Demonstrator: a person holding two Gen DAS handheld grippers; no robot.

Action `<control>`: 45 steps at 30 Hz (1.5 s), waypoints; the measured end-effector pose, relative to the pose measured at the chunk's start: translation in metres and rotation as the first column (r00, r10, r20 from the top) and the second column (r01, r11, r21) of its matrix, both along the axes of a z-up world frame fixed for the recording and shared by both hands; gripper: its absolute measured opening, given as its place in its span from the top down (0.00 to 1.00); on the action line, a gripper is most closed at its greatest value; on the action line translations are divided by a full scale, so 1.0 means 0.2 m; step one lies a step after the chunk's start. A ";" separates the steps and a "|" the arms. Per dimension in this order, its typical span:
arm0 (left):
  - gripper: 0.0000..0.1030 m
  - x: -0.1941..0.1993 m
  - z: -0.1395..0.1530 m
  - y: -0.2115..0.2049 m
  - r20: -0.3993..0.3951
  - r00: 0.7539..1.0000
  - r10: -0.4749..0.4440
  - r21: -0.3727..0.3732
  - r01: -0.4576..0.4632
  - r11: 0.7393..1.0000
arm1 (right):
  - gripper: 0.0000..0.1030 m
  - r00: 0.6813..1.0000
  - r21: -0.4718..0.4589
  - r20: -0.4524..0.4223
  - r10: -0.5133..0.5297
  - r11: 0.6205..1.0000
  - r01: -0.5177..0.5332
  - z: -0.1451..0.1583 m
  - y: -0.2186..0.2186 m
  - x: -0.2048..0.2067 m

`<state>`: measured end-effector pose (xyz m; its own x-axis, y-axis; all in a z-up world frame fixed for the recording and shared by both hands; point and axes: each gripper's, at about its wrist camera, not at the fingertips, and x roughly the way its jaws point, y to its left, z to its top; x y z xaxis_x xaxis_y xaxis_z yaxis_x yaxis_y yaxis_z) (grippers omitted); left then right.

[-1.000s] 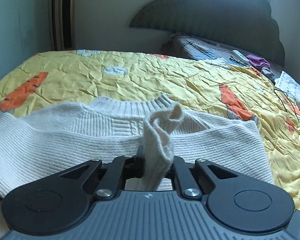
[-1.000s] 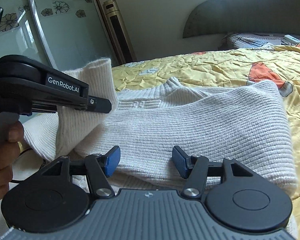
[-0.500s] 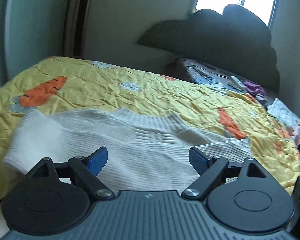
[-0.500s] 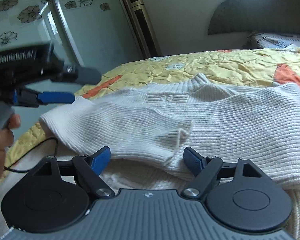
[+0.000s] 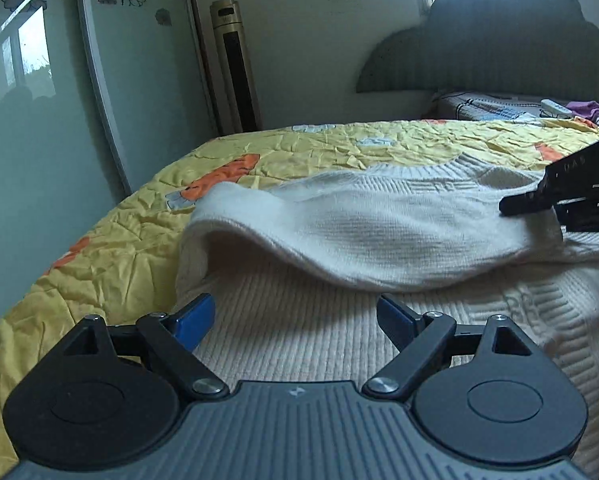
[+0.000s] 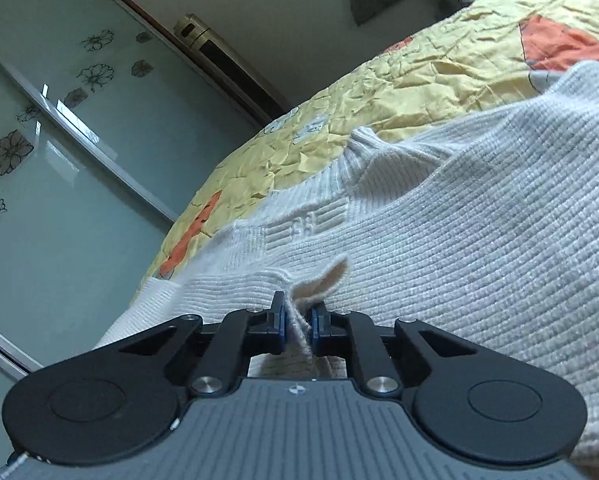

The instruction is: Fold small clothes

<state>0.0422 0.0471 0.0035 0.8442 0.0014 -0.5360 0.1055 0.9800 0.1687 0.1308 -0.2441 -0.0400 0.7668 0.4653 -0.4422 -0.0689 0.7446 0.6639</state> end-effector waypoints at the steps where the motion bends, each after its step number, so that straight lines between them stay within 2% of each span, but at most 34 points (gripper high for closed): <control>1: 0.14 -0.01 -0.01 0.01 -0.004 1.000 0.002 0.000 -0.002 1.000 | 0.88 1.000 -0.034 0.019 -0.006 0.999 0.007 0.02 0.00 -0.01; 5: 0.14 0.00 -0.04 0.02 -0.018 1.000 0.016 -0.013 -0.016 1.000 | 0.88 0.995 -0.126 0.096 -0.041 0.991 0.053 0.11 -0.02 -0.02; 8: 0.14 0.02 -0.07 0.04 -0.049 0.998 0.027 -0.026 -0.028 0.999 | 0.88 0.991 -0.193 0.115 -0.064 0.977 0.086 0.15 -0.05 -0.02; 11: 0.14 0.03 -0.09 0.06 -0.079 0.996 0.035 -0.047 -0.038 0.998 | 0.88 0.990 -0.269 0.108 -0.089 0.956 0.115 0.14 -0.07 -0.02; 13: 0.13 0.04 -0.09 0.06 -0.085 0.996 0.038 -0.055 -0.043 0.998 | 0.86 0.993 -0.280 0.070 -0.092 0.954 0.108 0.11 -0.08 -0.01; 14: 0.12 0.04 -0.09 0.06 -0.088 0.995 0.039 -0.053 -0.044 0.998 | 0.79 0.994 -0.290 0.055 -0.099 0.951 0.111 0.09 -0.08 -0.01; 16: 0.12 0.04 -0.10 0.05 -0.088 0.995 0.039 -0.047 -0.043 0.998 | 0.76 0.989 -0.340 0.052 -0.139 0.929 0.149 0.09 -0.06 -0.04; 18: 0.11 0.04 -0.10 0.05 -0.088 0.995 0.038 -0.043 -0.042 0.998 | 0.73 0.982 -0.393 0.104 -0.161 0.900 0.189 0.12 -0.02 -0.09; 20: 0.11 0.04 -0.10 0.05 -0.090 0.995 0.038 -0.041 -0.041 0.998 | 0.68 0.977 -0.434 0.159 -0.141 0.879 0.198 0.17 0.03 -0.15; 22: 0.11 0.04 -0.10 0.05 -0.091 0.995 0.037 -0.042 -0.041 0.998 | 0.56 0.980 -0.471 0.181 -0.087 0.867 0.164 0.19 0.08 -0.19; 23: 0.11 0.04 -0.10 0.05 -0.091 0.995 0.037 -0.042 -0.041 0.998 | 0.51 0.984 -0.488 0.171 -0.055 0.863 0.133 0.19 0.10 -0.19; 25: 0.11 0.04 -0.10 0.05 -0.091 0.995 0.037 -0.042 -0.041 0.998 | 0.48 0.992 -0.513 0.124 -0.019 0.855 0.081 0.17 0.13 -0.17; 28: 0.10 0.04 -0.10 0.05 -0.092 0.995 0.037 -0.045 -0.042 0.998 | 0.47 0.997 -0.535 0.064 -0.046 0.842 0.073 0.12 0.14 -0.14; 29: 0.10 0.04 -0.10 0.05 -0.094 0.995 0.038 -0.047 -0.042 0.998 | 0.45 0.996 -0.527 0.068 -0.057 0.846 0.085 0.12 0.14 -0.15; 33: 0.09 0.05 -0.11 0.05 -0.100 0.994 0.039 -0.054 -0.044 0.998 | 0.27 0.994 -0.519 0.084 -0.071 0.848 0.104 0.16 0.16 -0.22; 41: 0.08 0.05 -0.11 0.06 -0.101 0.994 0.039 -0.055 -0.045 0.997 | 0.11 0.999 -0.535 0.044 0.030 0.845 -0.002 0.13 0.28 -0.37; 45: 0.07 0.05 -0.11 0.06 -0.101 0.994 0.040 -0.053 -0.045 0.998 | 0.04 0.997 -0.595 0.051 0.050 0.804 -0.010 0.10 0.34 -0.41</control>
<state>0.0521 0.0583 -0.0191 0.7863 0.0042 -0.6179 0.0773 0.9915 0.1051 0.0481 -0.1759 -0.0205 0.7914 0.1508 -0.5924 -0.1235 0.9886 0.0866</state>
